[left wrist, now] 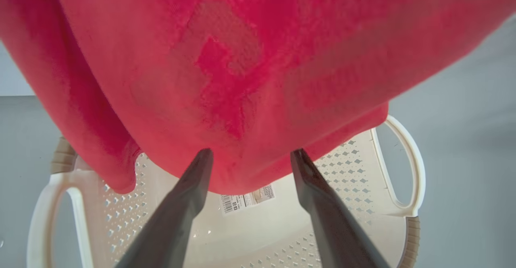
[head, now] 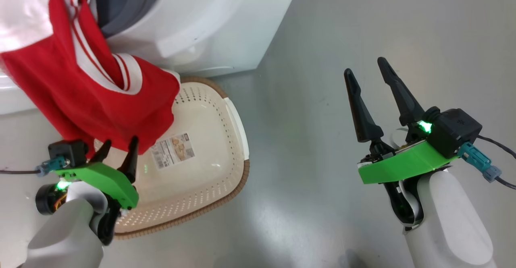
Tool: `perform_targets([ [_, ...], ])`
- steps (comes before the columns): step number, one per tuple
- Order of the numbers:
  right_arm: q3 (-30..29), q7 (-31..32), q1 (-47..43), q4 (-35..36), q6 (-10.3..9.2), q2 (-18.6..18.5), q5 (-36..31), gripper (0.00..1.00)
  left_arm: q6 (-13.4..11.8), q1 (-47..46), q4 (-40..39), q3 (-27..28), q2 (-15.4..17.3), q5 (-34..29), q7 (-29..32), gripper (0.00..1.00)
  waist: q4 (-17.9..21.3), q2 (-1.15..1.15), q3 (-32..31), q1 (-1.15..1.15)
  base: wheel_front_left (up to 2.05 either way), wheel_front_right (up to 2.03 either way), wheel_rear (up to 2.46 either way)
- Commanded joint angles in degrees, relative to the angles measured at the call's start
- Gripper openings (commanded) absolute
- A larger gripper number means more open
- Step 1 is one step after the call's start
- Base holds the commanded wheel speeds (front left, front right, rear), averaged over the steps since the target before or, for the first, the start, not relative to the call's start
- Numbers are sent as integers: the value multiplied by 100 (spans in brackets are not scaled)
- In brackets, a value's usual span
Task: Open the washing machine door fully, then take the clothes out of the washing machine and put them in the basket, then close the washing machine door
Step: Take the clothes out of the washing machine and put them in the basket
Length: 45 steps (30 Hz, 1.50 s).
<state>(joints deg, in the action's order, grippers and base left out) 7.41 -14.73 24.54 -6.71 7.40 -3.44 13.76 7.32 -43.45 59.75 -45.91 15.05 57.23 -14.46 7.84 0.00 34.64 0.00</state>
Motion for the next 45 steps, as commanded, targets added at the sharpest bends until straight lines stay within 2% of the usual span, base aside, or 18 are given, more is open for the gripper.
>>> perform_targets([
  [1,93,-27,-202,99,9,56,-54,100,16,185,-102,208,163,-10,-53,100,-59,0,-133,0,0,0,0],
  [13,17,-27,-380,-2,9,57,-161,100,16,574,-765,1191,147,-630,-53,100,-217,0,-554,0,0,0,0],
  [20,-21,-27,-452,-26,9,57,-190,100,16,855,-1273,2016,134,-1254,-53,100,-284,0,-683,0,0,0,0],
  [32,-89,-27,-527,25,9,57,-246,100,16,1444,-2754,3273,-12,-2343,-53,100,-415,0,-709,0,0,0,0],
  [45,-138,-27,-591,18,9,47,-278,100,16,2319,-4291,4135,-151,-2937,-53,100,-535,0,-798,0,0,0,0],
])
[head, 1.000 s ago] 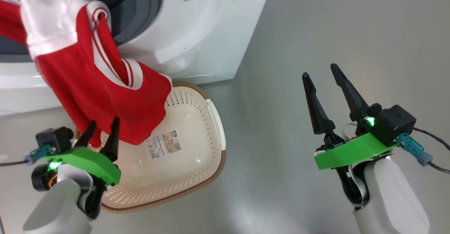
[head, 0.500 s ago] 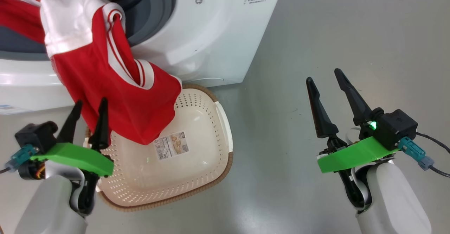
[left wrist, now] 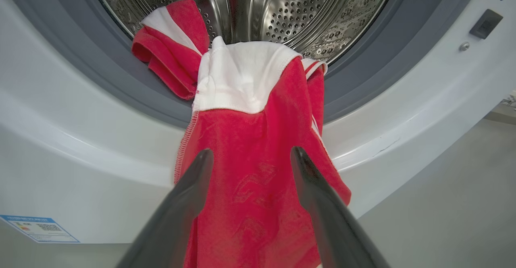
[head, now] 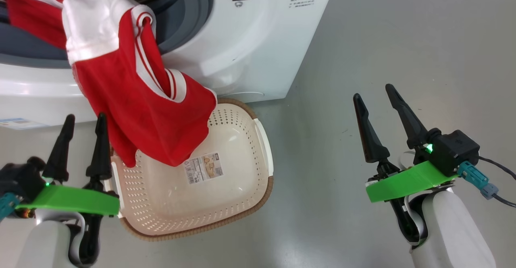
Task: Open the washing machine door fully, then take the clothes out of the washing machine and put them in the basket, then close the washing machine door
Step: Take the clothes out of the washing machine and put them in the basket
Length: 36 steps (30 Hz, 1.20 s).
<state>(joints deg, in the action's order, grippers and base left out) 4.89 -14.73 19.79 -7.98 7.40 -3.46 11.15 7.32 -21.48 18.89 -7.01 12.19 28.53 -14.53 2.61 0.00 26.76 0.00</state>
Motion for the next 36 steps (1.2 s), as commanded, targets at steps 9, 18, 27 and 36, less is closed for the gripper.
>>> perform_targets([
  [9,129,-27,-143,119,9,36,-3,100,16,744,-923,706,-24,-371,-47,100,-9,0,-80,0,0,0,0],
  [18,126,-27,-189,118,9,30,18,100,16,1266,-1418,984,-125,-487,-47,100,28,0,-121,0,0,0,0],
  [27,120,-27,-211,119,9,22,17,100,16,1281,-1556,965,-171,-354,-47,100,11,0,-130,0,0,0,0],
  [36,144,-27,-223,106,9,24,20,100,16,1067,-1470,758,-103,-289,-47,100,-26,0,-127,0,0,0,0],
])
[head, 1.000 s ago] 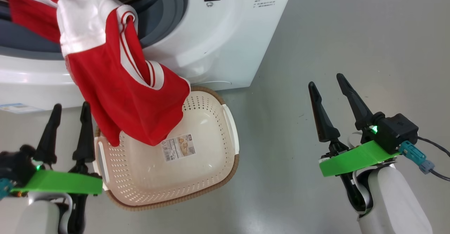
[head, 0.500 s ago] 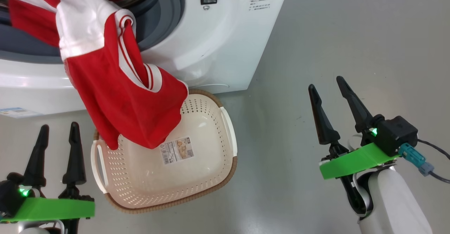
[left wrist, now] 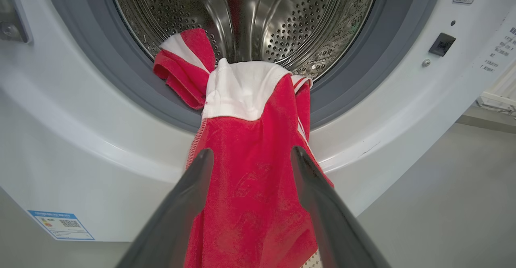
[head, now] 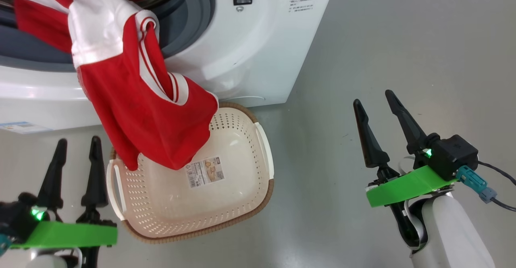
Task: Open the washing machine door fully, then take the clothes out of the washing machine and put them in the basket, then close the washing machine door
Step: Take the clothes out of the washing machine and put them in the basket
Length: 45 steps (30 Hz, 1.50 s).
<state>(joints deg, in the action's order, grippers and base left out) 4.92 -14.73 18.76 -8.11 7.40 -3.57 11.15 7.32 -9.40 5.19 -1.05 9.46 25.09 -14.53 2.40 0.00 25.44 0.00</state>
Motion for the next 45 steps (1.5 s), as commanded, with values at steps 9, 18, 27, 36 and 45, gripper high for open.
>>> perform_targets([
  [9,152,-27,-38,140,9,44,-1,100,17,-861,246,-251,298,116,-47,100,-33,0,138,0,0,0,0],
  [18,217,-27,89,135,9,58,14,100,17,-1801,969,-813,433,163,-47,100,36,0,285,0,0,0,0],
  [27,211,-27,151,168,9,66,42,100,17,-2467,1598,-1245,555,290,-47,100,116,0,395,0,0,0,0],
  [36,250,-27,202,211,9,68,148,100,17,-3126,2327,-1609,643,376,-47,100,232,0,501,0,0,0,0],
  [45,248,-27,250,269,9,68,195,100,17,-3691,2961,-1831,666,240,-47,100,326,0,602,0,0,0,0],
])
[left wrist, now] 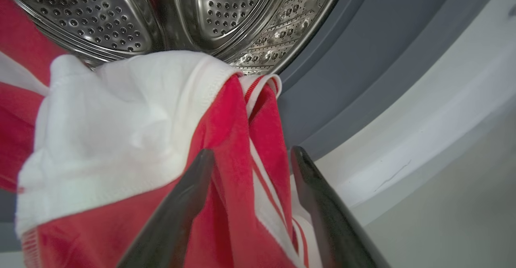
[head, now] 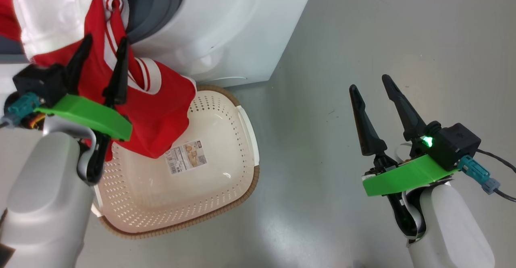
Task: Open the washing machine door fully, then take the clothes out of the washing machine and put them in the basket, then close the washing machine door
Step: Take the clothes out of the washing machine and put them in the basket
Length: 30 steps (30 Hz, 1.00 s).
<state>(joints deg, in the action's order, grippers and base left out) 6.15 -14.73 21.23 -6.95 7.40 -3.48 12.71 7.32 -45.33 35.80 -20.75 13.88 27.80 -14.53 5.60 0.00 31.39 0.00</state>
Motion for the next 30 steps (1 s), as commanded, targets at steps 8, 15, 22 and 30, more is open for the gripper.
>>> perform_targets([
  [8,177,-27,40,175,9,60,90,100,17,-499,392,-38,271,-106,-47,100,75,0,41,0,0,0,0],
  [15,201,-27,29,188,9,60,129,100,17,-712,770,-176,318,-319,-47,96,125,0,18,0,0,0,0],
  [22,167,-27,-6,195,9,60,124,100,17,-707,855,-82,261,-377,-47,7,121,0,-22,0,0,0,0],
  [30,173,-27,-31,159,9,60,75,100,17,-481,672,75,171,-319,-47,0,49,0,-120,0,0,0,0],
])
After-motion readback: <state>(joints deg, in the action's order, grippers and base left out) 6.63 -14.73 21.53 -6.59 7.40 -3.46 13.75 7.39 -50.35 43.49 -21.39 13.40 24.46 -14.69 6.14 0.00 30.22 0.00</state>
